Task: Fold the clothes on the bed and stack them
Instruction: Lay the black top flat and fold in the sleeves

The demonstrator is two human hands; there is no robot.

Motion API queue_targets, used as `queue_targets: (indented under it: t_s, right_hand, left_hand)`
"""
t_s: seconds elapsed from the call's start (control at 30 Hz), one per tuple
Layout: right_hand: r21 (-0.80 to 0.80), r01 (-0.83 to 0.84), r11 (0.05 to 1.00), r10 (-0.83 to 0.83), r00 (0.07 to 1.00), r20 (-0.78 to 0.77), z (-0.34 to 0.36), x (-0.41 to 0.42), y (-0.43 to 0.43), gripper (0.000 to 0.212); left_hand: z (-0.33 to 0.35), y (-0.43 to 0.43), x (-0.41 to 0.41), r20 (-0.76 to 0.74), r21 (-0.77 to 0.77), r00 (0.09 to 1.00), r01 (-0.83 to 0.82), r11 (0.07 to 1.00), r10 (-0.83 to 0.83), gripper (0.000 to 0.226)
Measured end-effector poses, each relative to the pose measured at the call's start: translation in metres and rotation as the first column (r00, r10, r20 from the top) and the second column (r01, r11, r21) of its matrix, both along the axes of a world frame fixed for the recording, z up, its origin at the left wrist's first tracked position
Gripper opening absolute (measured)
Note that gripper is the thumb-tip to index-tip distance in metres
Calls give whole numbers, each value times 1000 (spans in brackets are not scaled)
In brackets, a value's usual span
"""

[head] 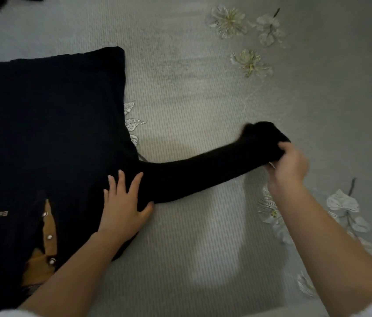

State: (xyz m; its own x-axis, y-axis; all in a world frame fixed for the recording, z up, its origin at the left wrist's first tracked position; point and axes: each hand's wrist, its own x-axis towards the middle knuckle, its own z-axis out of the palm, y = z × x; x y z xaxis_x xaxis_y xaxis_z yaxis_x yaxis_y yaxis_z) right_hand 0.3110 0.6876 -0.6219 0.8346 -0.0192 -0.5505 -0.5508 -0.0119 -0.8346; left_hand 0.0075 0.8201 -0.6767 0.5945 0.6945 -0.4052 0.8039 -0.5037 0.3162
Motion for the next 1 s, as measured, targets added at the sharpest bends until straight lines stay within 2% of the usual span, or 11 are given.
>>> queue_targets:
  t_s: [0.1, 0.17, 0.23, 0.33, 0.43, 0.5, 0.53, 0.6, 0.7, 0.8, 1.0]
  right_hand:
    - [-43, 40, 998, -50, 967, -248, -12, -6, -46, 21]
    - [-184, -18, 983, -44, 945, -325, -21, -14, -62, 9]
    - [-314, -69, 947, -11, 969, -245, -28, -13, -66, 6]
    - [-445, -126, 886, 118, 992, -46, -28, 0, -54, 37]
    - [-599, -221, 770, 258, 966, -25, -30, 18, -46, 65]
    - [-663, -296, 688, 365, 930, -38, -31, 27, -42, 56]
    - [-647, -310, 696, 397, 918, -13, -29, 30, -39, 40]
    - [-509, -227, 830, 321, 941, 104, -18, 36, -35, 8]
    - [-256, 22, 966, 33, 978, 206, 1, 53, -52, 20]
    - [-153, 153, 976, -143, 987, 78, 1, 57, -87, 10]
    - [-208, 27, 978, -69, 978, -198, -23, 45, -113, 28]
  left_hand:
    - [7, 4, 5, -31, -38, 999, 13, 999, -14, 72]
    - [8, 4, 8, -52, -61, 998, 22, 998, -25, 68]
    - [9, 6, 8, -64, -79, 997, 25, 997, -30, 66]
    - [10, 9, 7, -88, -86, 995, 38, 996, -45, 67]
    - [9, 9, 7, -87, -92, 996, 25, 995, -33, 66]
    - [9, 8, 7, -94, -105, 995, 24, 994, -34, 65]
    - [8, 7, 8, -93, -121, 995, 22, 992, -33, 62]
    - [10, 4, 10, -55, -165, 998, -17, 986, 8, 54]
    - [14, -4, 11, 136, -176, 978, -134, 975, 159, 46]
    - [15, -18, 3, 274, -33, 960, -47, 998, 54, 49]
    - [6, -36, -8, 190, 48, 969, 150, 987, -157, 53]
